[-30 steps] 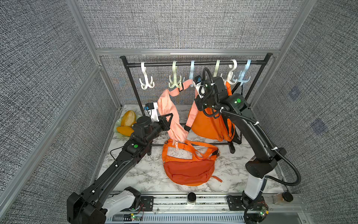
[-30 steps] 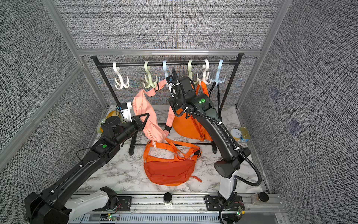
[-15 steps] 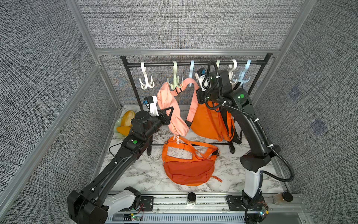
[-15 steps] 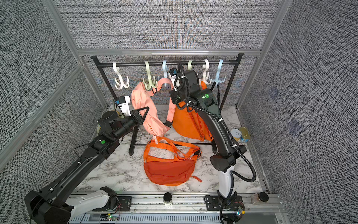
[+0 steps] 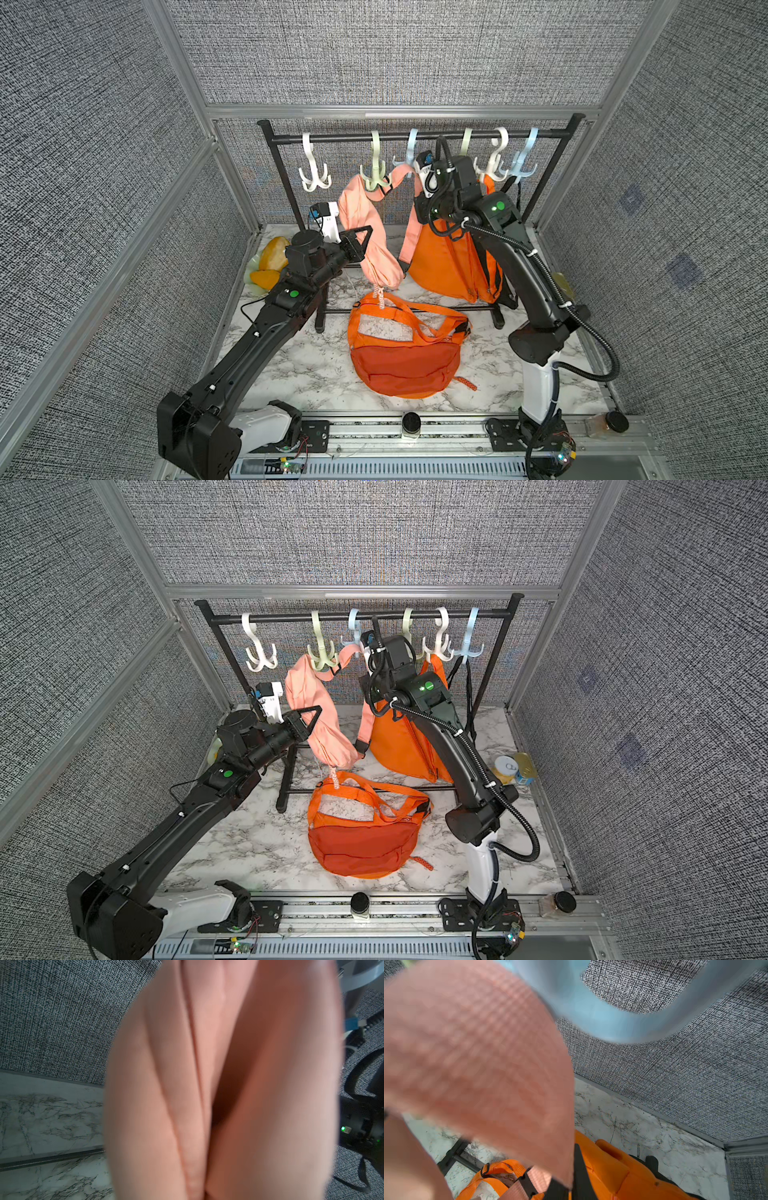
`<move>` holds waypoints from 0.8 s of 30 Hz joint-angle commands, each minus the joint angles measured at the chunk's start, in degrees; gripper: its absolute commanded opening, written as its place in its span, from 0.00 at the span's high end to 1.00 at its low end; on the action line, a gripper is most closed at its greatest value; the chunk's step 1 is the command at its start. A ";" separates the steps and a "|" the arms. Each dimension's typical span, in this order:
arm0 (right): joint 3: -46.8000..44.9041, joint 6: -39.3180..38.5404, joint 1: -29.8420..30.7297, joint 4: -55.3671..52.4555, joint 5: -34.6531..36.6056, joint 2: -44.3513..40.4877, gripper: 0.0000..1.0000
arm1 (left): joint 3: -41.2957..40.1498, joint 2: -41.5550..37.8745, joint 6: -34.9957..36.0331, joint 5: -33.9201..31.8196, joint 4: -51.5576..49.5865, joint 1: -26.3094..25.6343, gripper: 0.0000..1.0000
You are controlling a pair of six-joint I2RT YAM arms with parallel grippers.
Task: Hang the bag on a hook
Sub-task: Hang the bag on the hook.
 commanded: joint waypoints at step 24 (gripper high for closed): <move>-25.87 1.62 0.35 8.63 7.97 -17.47 1.00 | -9.60 5.90 -4.42 8.08 11.30 2.68 1.00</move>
